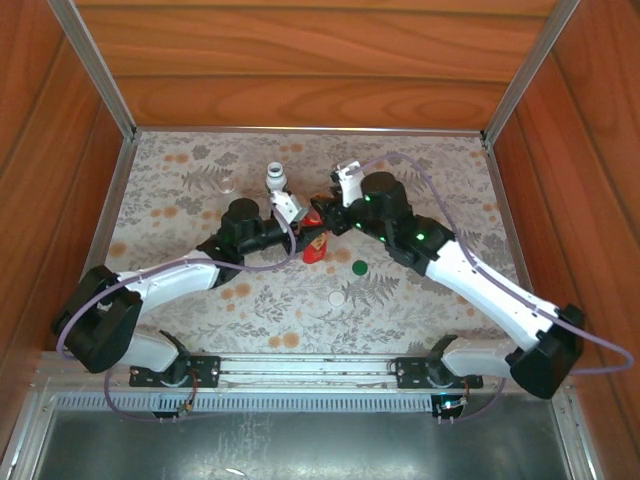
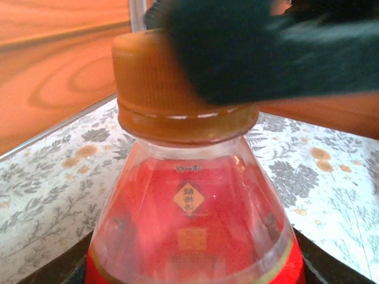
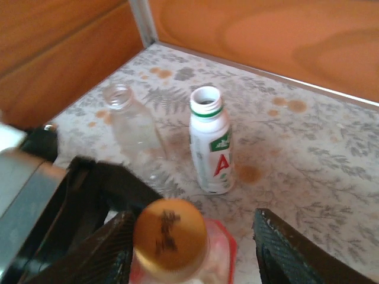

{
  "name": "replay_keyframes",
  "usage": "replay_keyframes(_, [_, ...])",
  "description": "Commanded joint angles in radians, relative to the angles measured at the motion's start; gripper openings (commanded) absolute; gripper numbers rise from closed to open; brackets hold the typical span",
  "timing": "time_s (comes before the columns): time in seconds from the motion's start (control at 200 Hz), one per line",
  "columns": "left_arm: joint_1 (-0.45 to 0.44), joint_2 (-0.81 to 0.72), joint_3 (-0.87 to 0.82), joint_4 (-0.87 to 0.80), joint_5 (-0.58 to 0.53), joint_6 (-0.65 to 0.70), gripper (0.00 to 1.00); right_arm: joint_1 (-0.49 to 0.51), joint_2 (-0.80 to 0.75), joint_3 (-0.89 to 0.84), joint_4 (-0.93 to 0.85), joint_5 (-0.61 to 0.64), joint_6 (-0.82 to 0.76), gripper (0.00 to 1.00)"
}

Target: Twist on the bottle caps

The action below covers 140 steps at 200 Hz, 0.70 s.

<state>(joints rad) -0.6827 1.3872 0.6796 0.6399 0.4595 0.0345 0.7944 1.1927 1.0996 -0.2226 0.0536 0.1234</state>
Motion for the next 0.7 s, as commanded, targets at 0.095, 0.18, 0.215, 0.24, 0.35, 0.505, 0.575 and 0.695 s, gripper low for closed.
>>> replay_keyframes(0.095, [0.044,-0.058,-0.052,0.053,0.349,0.066,0.56,-0.055,-0.149,-0.042,-0.035,-0.454,-0.16,0.64])
replay_keyframes(0.18, [0.045,-0.059,-0.05,0.053,0.493,0.07,0.56,-0.058,-0.168,-0.027,-0.1,-0.595,-0.206,0.63])
replay_keyframes(0.215, [0.046,-0.056,-0.044,0.053,0.548,0.069,0.56,-0.058,-0.168,-0.019,-0.121,-0.636,-0.217,0.63])
replay_keyframes(0.24, [0.045,-0.053,-0.039,0.052,0.583,0.068,0.56,-0.058,-0.165,-0.013,-0.135,-0.66,-0.224,0.63])
replay_keyframes(0.35, [0.039,-0.037,-0.019,0.052,0.668,0.05,0.56,-0.058,-0.141,0.013,-0.167,-0.693,-0.232,0.63])
replay_keyframes(0.505, [0.022,-0.028,-0.007,0.052,0.747,0.046,0.56,-0.058,-0.097,0.036,-0.169,-0.676,-0.237,0.6])
replay_keyframes(0.575, [0.02,-0.03,-0.006,0.052,0.755,0.042,0.56,-0.058,-0.081,0.045,-0.167,-0.676,-0.239,0.55])
replay_keyframes(0.695, [0.02,-0.04,-0.011,0.052,0.747,0.046,0.56,-0.058,-0.061,0.053,-0.176,-0.686,-0.249,0.5])
